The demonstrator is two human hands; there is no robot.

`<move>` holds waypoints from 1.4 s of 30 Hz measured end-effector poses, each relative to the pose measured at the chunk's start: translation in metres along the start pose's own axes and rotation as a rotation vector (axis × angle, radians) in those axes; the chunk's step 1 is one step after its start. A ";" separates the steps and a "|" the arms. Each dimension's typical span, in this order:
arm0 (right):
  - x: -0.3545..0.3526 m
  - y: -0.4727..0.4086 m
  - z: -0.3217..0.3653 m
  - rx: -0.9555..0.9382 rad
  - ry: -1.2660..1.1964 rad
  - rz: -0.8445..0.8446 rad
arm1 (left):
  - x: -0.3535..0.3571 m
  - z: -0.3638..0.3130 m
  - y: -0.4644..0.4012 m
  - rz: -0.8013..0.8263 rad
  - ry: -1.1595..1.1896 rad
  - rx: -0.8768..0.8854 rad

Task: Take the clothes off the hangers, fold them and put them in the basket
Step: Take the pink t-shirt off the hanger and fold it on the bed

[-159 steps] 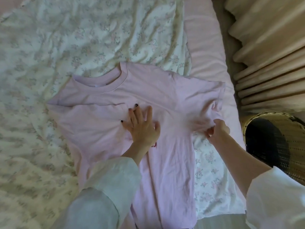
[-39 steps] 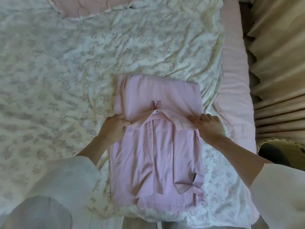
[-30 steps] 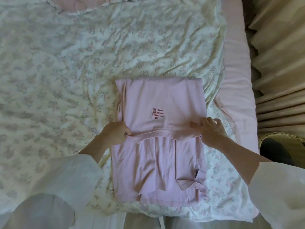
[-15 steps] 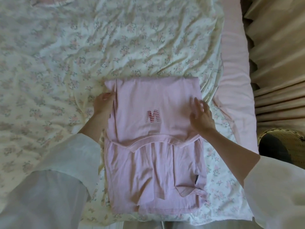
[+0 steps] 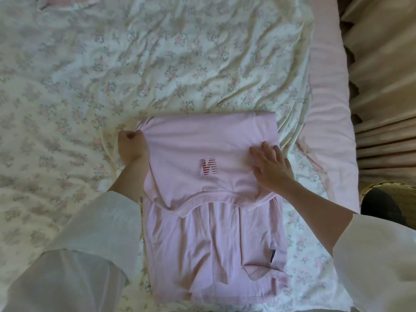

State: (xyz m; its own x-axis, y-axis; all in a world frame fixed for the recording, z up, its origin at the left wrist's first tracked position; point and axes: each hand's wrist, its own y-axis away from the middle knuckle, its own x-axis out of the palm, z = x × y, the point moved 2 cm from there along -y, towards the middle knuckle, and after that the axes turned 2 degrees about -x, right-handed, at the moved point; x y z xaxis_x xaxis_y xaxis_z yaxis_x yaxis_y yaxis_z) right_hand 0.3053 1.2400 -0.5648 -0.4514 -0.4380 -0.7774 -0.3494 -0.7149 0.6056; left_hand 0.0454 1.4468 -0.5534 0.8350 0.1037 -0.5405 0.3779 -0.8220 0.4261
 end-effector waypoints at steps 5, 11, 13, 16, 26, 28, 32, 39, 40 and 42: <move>-0.037 -0.023 0.010 0.000 -0.009 -0.343 | 0.011 -0.025 0.000 0.047 -0.542 0.497; -0.078 -0.070 0.002 -0.096 0.099 -0.034 | 0.033 -0.046 -0.005 0.482 -1.044 0.853; -0.084 -0.080 0.003 -0.053 0.042 0.038 | 0.038 -0.049 -0.007 0.614 -1.147 0.772; -0.090 -0.082 0.009 0.009 0.039 0.069 | 0.039 -0.050 -0.007 0.751 -1.240 0.577; -0.173 -0.066 0.026 -0.030 0.041 -0.494 | 0.034 -0.135 0.004 0.191 -1.019 0.860; -0.194 -0.060 0.029 -0.033 -0.008 -0.626 | 0.030 -0.157 0.014 0.103 -0.926 0.924; -0.191 -0.041 0.023 -0.068 -0.073 -0.779 | 0.014 -0.157 0.027 -0.007 -0.771 1.065; -0.110 0.026 0.002 -0.139 -0.218 -0.834 | -0.038 -0.061 0.062 0.070 -0.667 1.290; -0.095 0.038 -0.001 -0.160 -0.217 -0.832 | -0.045 -0.044 0.068 0.093 -0.675 1.294; -0.067 0.060 -0.004 -0.184 -0.207 -0.814 | -0.058 -0.011 0.078 0.137 -0.700 1.300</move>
State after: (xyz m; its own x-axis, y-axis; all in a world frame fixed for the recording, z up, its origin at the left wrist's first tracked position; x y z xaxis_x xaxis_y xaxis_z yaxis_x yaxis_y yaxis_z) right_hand 0.3183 1.2245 -0.4770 -0.2648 0.3452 -0.9004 -0.4985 -0.8483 -0.1787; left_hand 0.0306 1.3822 -0.4809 0.3332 0.0118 -0.9428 -0.6152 -0.7550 -0.2269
